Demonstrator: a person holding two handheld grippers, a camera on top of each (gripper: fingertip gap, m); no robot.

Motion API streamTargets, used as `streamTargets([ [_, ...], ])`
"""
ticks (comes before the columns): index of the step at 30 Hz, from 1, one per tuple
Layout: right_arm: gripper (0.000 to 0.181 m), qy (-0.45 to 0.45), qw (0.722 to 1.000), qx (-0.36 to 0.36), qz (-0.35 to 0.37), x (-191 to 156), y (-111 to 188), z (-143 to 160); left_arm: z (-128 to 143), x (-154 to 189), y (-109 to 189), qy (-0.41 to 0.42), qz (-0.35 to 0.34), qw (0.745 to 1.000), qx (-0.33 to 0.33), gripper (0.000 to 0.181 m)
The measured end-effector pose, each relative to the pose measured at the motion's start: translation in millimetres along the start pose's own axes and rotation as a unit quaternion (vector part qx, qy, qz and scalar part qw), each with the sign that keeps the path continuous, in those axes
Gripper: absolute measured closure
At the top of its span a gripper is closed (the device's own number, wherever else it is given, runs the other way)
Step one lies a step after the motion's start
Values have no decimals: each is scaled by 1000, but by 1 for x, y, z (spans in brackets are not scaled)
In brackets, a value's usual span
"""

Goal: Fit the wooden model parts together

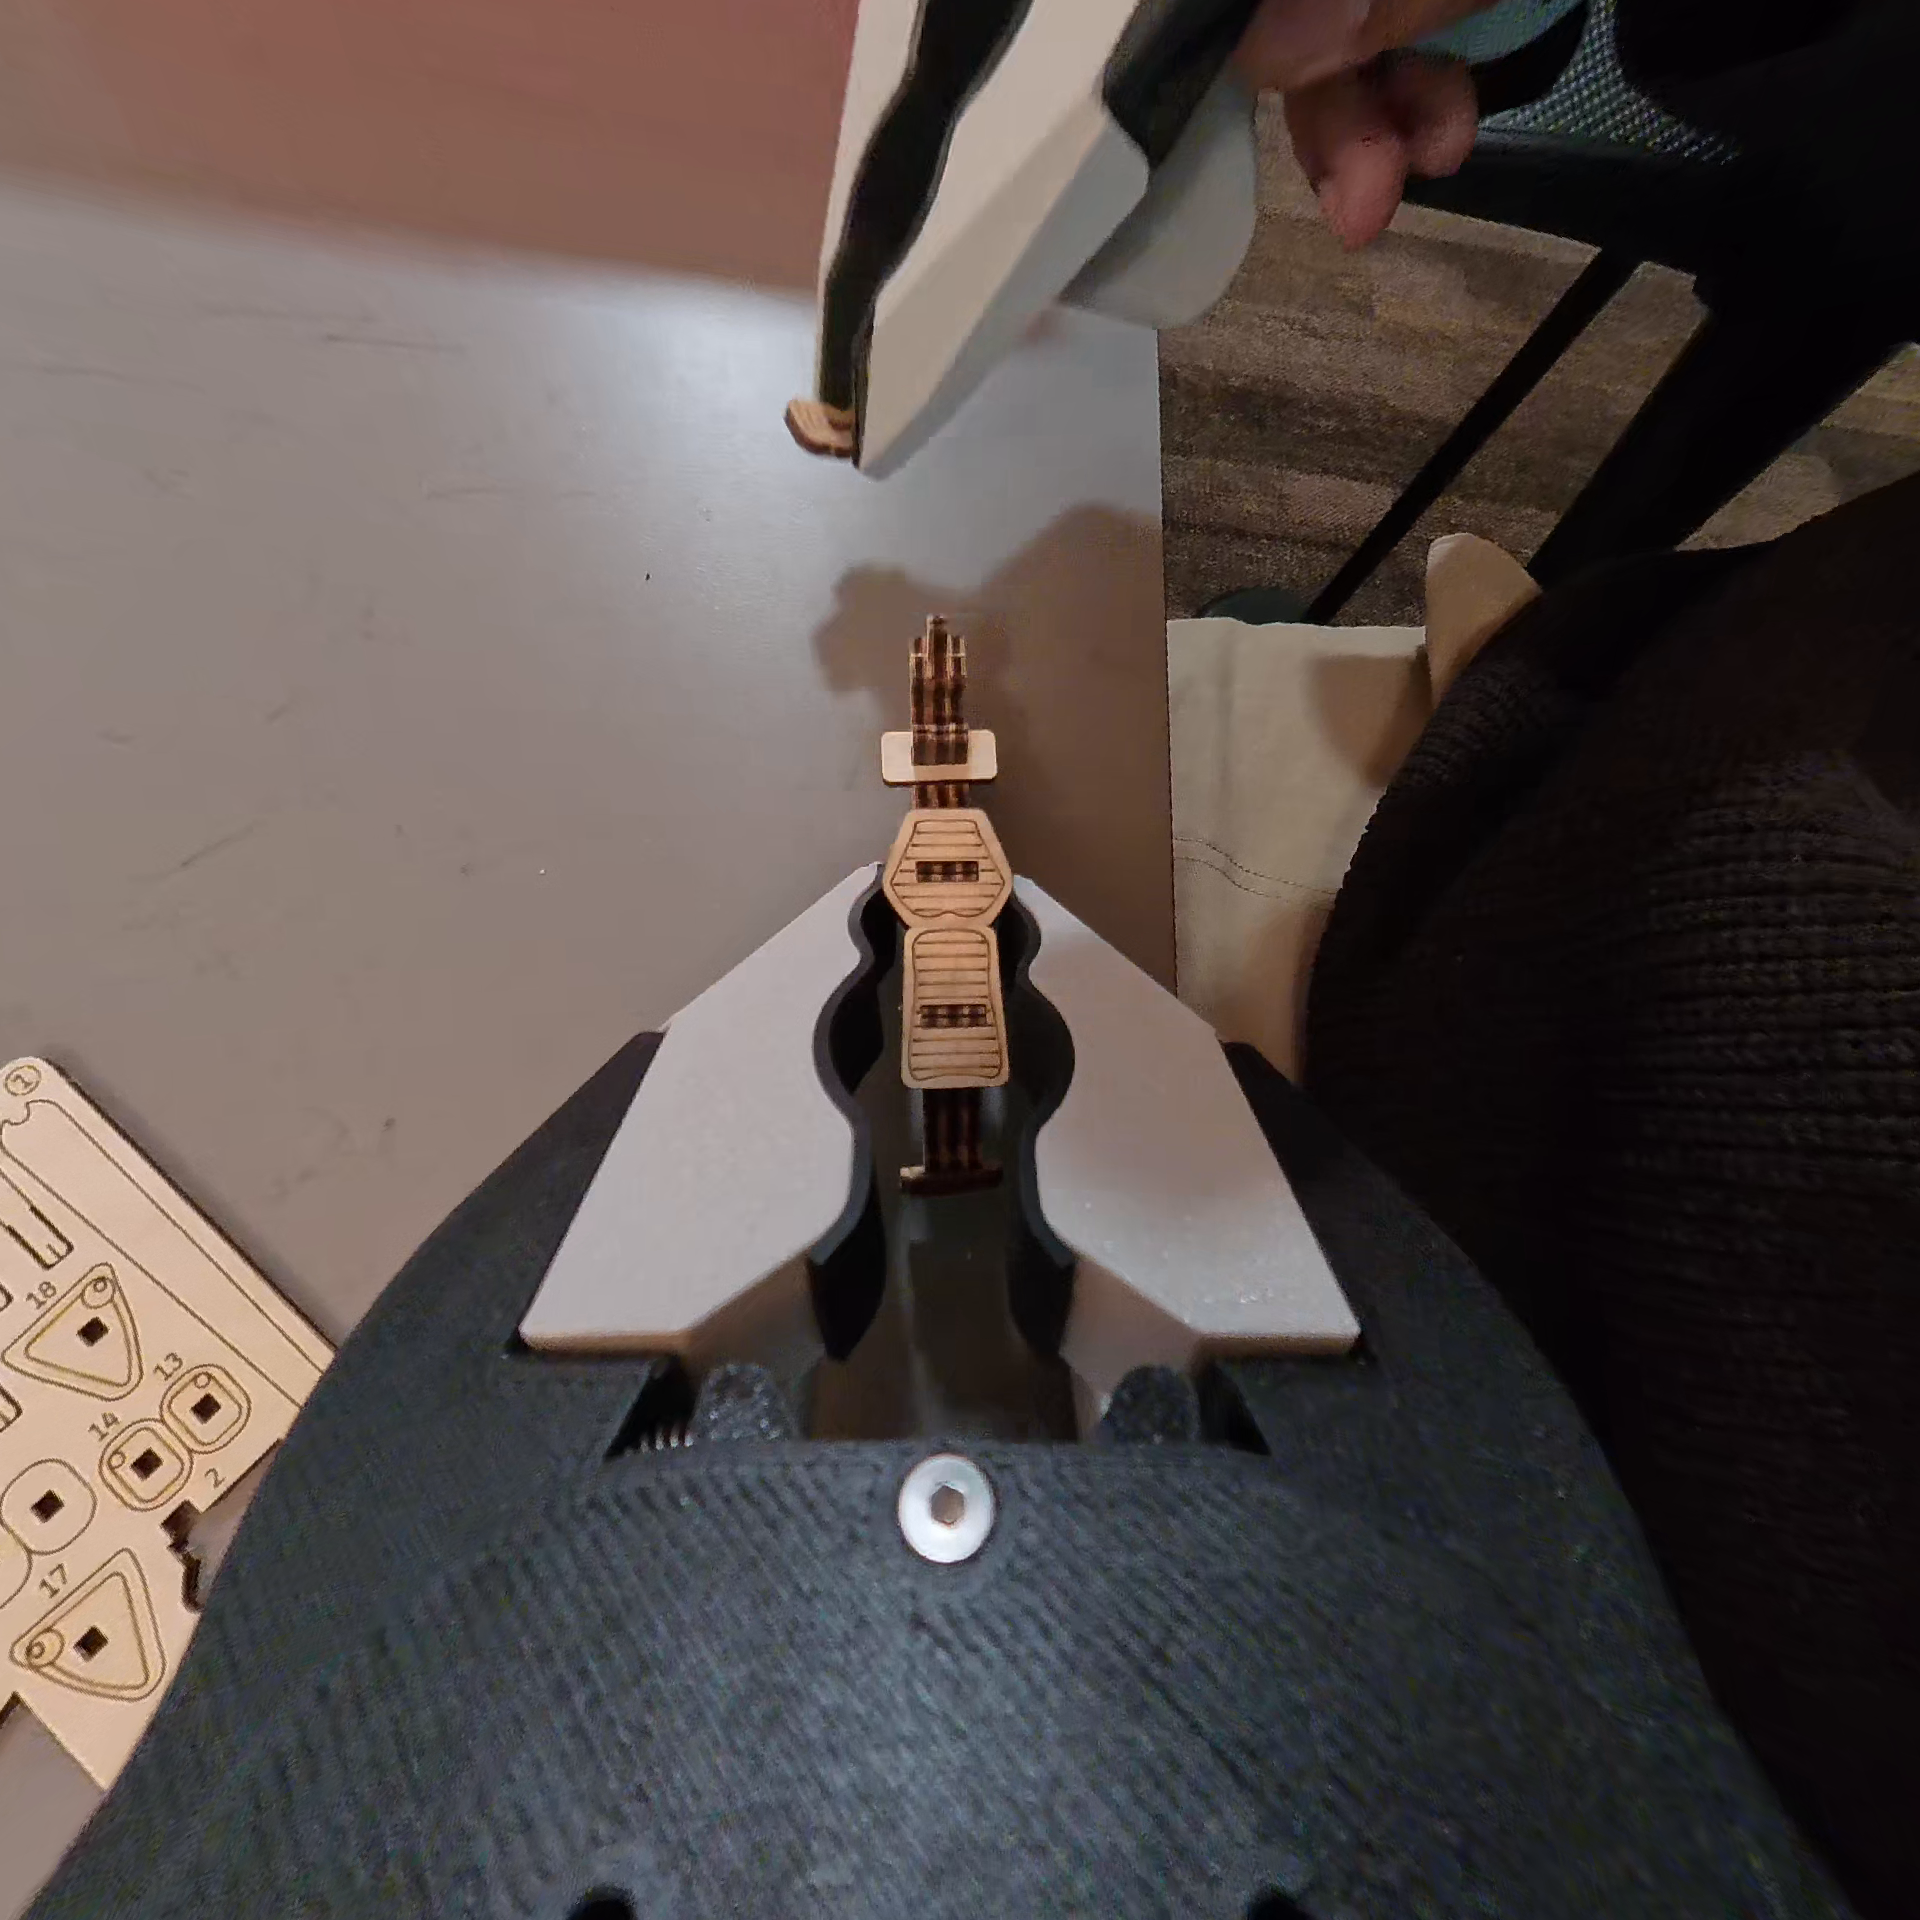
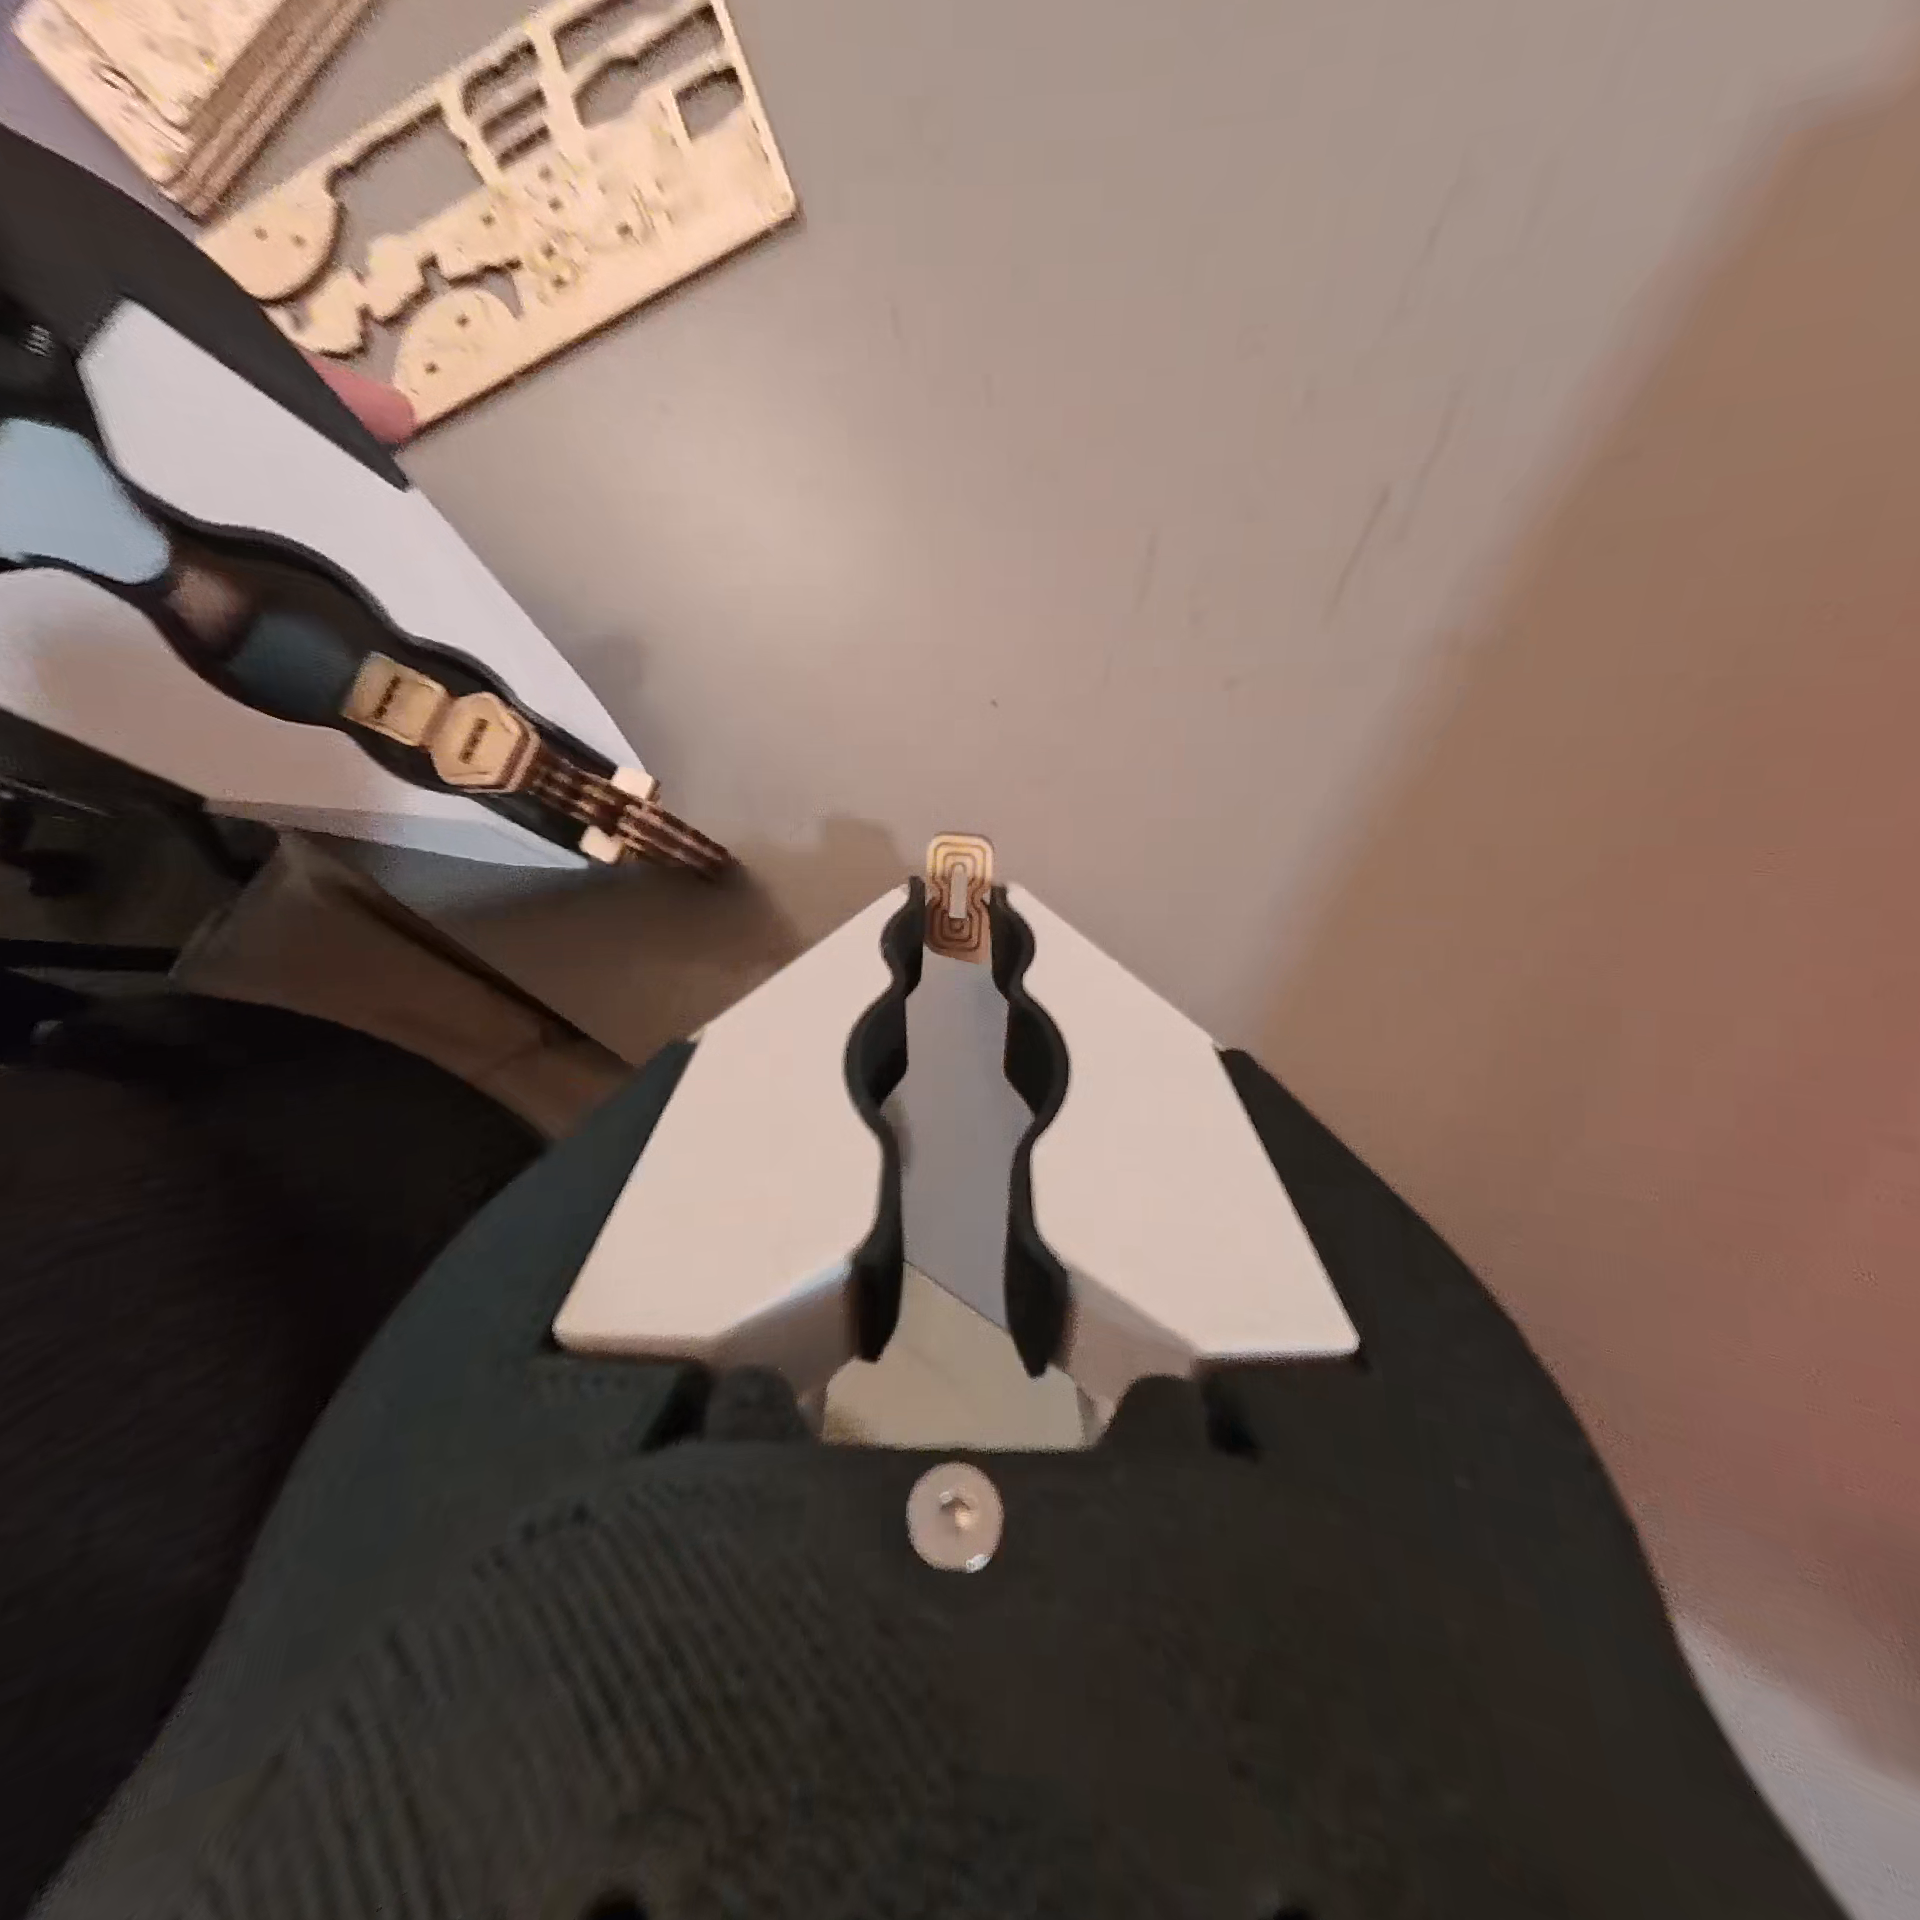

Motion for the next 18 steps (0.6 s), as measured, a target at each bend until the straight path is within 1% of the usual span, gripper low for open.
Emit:
streamTargets([
  [4, 167, 1, 999, -26, 26, 0, -7, 7, 0, 0, 0, -2, -1, 1000, 0, 163],
  [5, 158, -1, 1000, -25, 17, -3, -8, 7, 0, 0, 0, -1, -1, 1000, 0, 163],
  [8, 132, 10, 999, -10, -41, -13, -4, 1, 0, 0, 0, 0, 0, 1000, 1, 163],
  [9, 132, 15, 999, -3, -47, -12, 1, -1, 0, 0, 0, 0, 0, 1000, 1, 163],
  [10, 135, 24, 999, 6, -47, -8, 6, -4, 0, 0, 1, 0, 0, 1000, 1, 163],
  [12, 152, 47, 998, 13, -47, -2, 13, -4, 0, 0, 1, 1, 0, 1000, 1, 163],
  [13, 153, 49, 998, 8, -41, 1, 13, -1, 0, -1, 1, 1, 0, 1000, 1, 163],
  [15, 154, 41, 999, -16, -24, 8, 7, 7, 0, -1, 1, 2, 0, 1000, 1, 163],
  [17, 153, 42, 998, -39, -27, 5, -2, 15, 0, -1, 1, 3, -1, 1000, 1, 163],
  [18, 156, 46, 998, -42, -28, 3, -4, 16, 0, -1, 1, 2, -1, 1000, 1, 163],
])
Point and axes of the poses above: each gripper's, where its closed fingertips meet, y back along the fingers, z out of its underside, x = y × z across the jaws, the point moved 3 cm from there along y, back along the fingers
